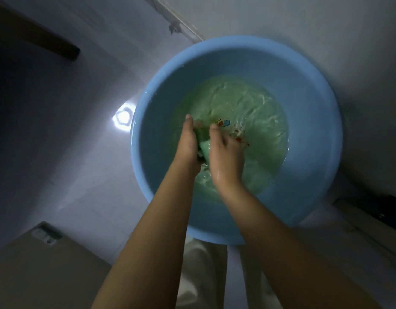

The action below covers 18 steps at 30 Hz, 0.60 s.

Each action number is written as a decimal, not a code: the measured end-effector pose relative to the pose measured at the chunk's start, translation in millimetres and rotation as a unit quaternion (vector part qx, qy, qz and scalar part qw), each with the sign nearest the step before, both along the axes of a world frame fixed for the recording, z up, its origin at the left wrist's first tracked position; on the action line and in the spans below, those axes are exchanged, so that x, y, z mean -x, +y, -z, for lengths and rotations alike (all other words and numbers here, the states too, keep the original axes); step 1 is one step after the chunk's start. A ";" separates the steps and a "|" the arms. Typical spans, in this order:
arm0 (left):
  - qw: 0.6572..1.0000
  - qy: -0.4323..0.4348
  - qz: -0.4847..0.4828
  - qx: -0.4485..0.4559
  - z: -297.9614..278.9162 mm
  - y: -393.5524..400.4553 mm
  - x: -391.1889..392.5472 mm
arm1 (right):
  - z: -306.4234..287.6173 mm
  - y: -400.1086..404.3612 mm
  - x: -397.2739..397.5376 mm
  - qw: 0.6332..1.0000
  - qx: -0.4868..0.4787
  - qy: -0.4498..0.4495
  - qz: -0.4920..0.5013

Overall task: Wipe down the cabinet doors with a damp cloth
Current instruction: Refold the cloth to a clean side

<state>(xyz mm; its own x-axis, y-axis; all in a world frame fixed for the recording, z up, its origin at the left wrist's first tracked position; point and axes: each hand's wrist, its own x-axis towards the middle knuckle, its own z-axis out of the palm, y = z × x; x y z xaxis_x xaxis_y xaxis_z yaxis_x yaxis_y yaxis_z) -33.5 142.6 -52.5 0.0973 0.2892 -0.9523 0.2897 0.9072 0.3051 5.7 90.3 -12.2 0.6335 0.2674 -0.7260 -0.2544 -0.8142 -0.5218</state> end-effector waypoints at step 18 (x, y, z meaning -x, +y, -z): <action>0.991 0.114 0.000 -0.076 -21.6 -22.1 -4.8 | 68.9 -19.9 -57.0 0.975 0.142 -0.171 0.018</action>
